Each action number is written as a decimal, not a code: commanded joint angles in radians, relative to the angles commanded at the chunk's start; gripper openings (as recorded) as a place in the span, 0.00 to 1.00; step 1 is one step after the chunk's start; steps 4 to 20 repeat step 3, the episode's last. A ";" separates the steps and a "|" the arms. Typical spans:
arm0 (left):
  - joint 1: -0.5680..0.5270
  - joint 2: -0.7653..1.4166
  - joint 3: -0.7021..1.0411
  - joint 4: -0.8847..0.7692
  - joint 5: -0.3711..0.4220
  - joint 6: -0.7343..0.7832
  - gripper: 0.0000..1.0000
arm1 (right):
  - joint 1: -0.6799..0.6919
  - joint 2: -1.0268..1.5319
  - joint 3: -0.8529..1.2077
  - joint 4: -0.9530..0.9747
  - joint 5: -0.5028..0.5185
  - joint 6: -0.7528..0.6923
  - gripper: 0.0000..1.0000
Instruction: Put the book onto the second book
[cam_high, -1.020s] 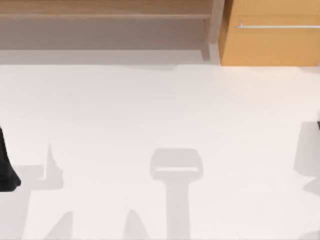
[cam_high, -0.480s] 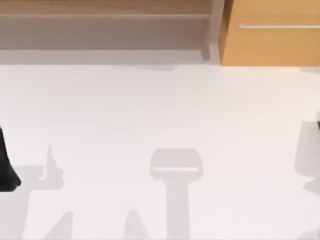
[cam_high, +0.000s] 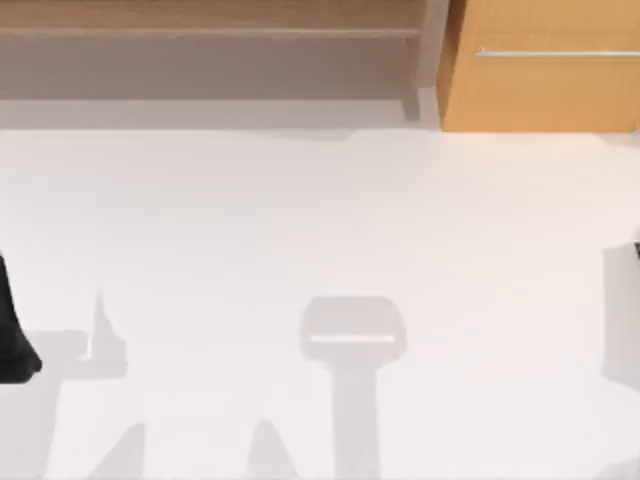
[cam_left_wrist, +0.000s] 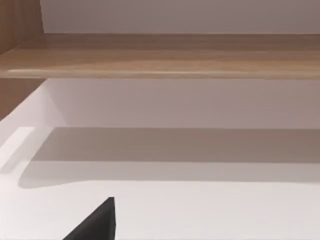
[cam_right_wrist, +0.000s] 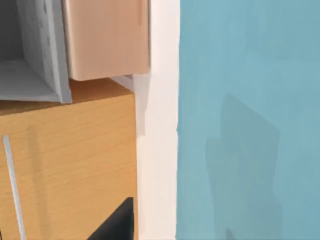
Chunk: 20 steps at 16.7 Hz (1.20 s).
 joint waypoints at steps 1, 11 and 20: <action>0.000 0.000 0.000 0.000 0.000 0.000 1.00 | 0.000 0.000 0.000 0.000 0.000 0.000 1.00; 0.000 0.000 0.000 0.000 0.000 0.000 1.00 | 0.000 0.000 0.000 0.000 0.000 0.000 1.00; 0.000 0.000 0.000 0.000 0.000 0.000 1.00 | 0.000 0.000 0.000 0.000 0.000 0.000 1.00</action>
